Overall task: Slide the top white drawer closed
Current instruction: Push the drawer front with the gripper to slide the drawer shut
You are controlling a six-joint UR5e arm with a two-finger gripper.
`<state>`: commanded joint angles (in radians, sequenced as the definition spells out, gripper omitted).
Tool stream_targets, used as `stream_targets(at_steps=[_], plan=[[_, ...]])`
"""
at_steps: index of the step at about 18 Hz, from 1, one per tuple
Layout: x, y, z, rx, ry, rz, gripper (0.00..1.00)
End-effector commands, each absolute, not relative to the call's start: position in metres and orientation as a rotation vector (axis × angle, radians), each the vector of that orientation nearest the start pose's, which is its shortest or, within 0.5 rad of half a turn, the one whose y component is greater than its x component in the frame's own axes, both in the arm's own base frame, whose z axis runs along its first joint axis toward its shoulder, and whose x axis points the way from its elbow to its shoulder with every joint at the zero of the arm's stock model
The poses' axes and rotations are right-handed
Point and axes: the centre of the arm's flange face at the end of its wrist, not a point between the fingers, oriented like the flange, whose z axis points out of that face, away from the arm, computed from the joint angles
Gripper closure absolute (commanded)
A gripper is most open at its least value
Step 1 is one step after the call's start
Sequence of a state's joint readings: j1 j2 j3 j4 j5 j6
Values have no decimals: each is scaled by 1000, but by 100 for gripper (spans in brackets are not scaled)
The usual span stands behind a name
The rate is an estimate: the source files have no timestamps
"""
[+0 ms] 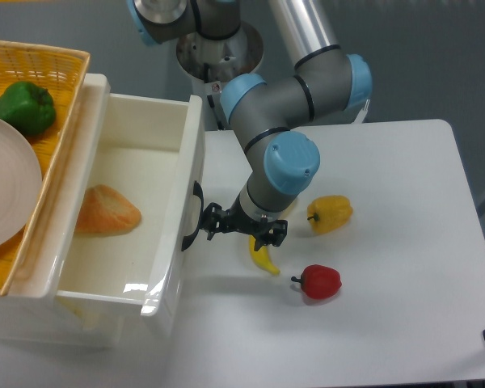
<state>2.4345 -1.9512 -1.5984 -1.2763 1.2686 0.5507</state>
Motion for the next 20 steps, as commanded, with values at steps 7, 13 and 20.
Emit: stream_targets(at_steps=[7, 13, 20], plan=[[-337, 531, 303, -2961, -434, -445, 0], [-314, 546, 305, -2977, -357, -433, 0], [-295, 558, 306, -2987, -296, -424, 0]])
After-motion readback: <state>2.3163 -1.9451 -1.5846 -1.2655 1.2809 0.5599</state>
